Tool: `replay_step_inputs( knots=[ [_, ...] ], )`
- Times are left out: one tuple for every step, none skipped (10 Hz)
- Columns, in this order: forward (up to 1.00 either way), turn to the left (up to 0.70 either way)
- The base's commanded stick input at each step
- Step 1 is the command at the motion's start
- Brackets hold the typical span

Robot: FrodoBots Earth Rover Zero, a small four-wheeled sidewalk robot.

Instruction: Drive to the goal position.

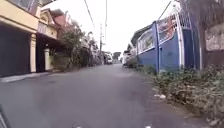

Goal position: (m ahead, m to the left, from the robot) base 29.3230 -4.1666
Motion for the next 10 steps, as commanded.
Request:
replay_step_inputs(
  knots=[
    [1.00, 0.00],
    [1.00, 0.00],
    [1.00, 0.00],
    [1.00, 0.00],
    [1.00, 0.00],
    [1.00, 0.00],
    [1.00, 0.00],
    [1.00, 0.00],
    [1.00, 0.00],
    [1.00, 0.00]
  ],
)
